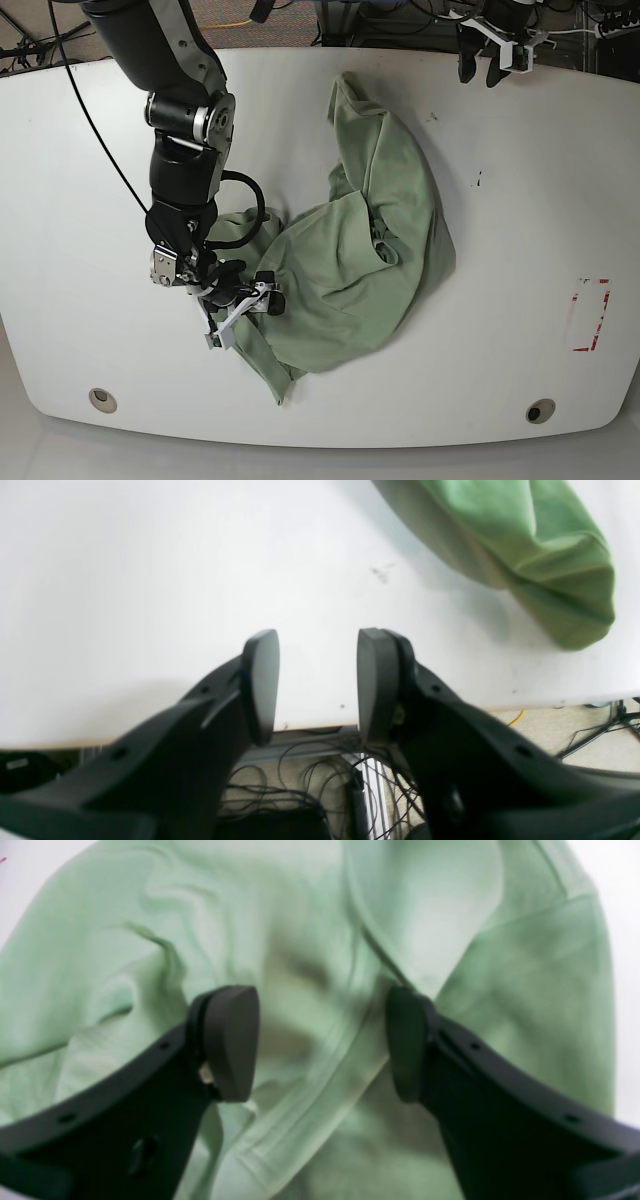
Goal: Fold the T-shirt properly
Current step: 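Reach the right gripper down to the green shirt's bunched edge and grasp, then reach the left gripper to the shirt's opposite end and grasp it, then pull both grippers apart to stretch the shirt out across the table, then drag both grippers away from the shirt body to flatten it, then release, then grasp the shirt's edge with both grippers and lift it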
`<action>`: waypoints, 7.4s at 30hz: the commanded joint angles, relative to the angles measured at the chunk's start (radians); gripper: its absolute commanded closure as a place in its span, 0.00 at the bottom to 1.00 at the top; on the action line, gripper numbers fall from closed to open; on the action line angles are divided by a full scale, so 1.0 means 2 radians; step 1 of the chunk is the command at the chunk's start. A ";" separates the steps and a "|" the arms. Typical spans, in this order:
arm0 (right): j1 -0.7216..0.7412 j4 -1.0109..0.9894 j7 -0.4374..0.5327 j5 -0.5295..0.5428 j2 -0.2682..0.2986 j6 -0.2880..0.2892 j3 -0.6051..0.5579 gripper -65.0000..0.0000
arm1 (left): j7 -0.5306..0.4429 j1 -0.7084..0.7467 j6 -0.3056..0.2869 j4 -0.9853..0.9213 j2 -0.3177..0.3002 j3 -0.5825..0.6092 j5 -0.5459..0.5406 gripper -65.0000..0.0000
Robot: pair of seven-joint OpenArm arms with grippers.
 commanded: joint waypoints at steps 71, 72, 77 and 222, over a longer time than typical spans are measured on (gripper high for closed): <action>-0.054 0.201 -0.037 0.008 -0.033 -0.025 -0.098 1.00 | 0.132 -0.217 -0.001 -0.062 0.000 0.186 -0.003 0.63; -0.054 0.201 -0.037 0.008 -0.033 -0.025 -0.099 1.00 | 0.132 -0.223 0.000 -0.067 0.004 0.191 -0.003 0.63; -0.057 0.209 -0.037 0.008 -0.033 -0.025 -0.097 1.00 | 0.144 -0.248 0.000 -0.098 0.017 0.193 -0.001 0.63; -0.356 0.455 -0.396 0.309 -0.003 0.063 0.169 0.26 | 0.387 -0.305 -0.321 -0.007 0.070 -0.420 -0.101 0.32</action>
